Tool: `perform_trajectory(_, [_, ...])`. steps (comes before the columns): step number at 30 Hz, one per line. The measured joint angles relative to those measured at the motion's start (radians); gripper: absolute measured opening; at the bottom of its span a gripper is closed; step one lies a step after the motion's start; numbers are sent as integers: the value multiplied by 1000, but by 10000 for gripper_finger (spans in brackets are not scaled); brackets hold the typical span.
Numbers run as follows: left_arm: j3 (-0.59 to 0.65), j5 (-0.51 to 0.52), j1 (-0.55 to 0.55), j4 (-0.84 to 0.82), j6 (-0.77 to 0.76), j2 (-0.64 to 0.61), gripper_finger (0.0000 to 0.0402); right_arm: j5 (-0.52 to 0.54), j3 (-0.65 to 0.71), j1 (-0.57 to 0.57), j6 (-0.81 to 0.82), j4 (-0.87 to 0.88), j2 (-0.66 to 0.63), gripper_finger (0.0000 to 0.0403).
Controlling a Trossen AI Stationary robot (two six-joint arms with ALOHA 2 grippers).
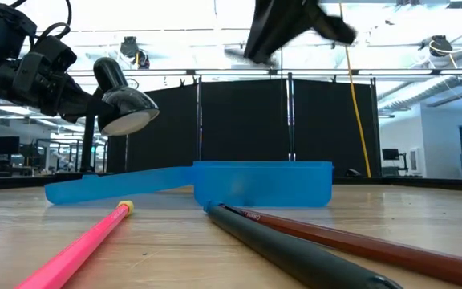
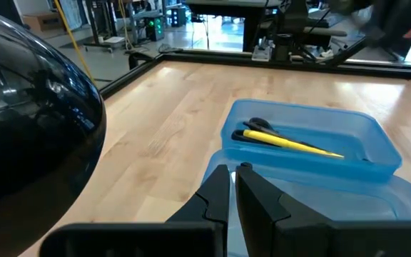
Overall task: Pick & place school supplies into a supply box
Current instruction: Put the black transparent pen into the blue supply box, then put the pink pen into the blue supply box
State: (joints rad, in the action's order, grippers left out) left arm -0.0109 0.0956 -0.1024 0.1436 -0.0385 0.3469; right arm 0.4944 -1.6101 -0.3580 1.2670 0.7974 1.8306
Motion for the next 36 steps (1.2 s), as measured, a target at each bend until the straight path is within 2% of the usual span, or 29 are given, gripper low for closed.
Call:
perform_trajectory(3, [0, 0, 0, 0, 1, 0, 31, -48, 46, 76, -24, -51, 7, 22])
perform_trajectory(8, [0, 0, 0, -1, 2, 0, 31, -106, 211, 143, -37, -270, 6, 22])
perform_trajectory(12, [0, 0, 0, -6, 2, 0, 31, -110, 354, 162, 40, -427, 5, 27])
perform_trajectory(18, [0, 0, 0, -12, 2, 0, 31, -188, 506, 167, 161, -539, 5, 21])
perform_trajectory(26, [0, 0, 0, -12, 6, 0, 31, -210, 528, 175, 155, -555, 4, 22])
perform_trajectory(36, [0, 0, 0, -12, 9, 0, 31, -211, 528, 175, 139, -597, 4, 94])
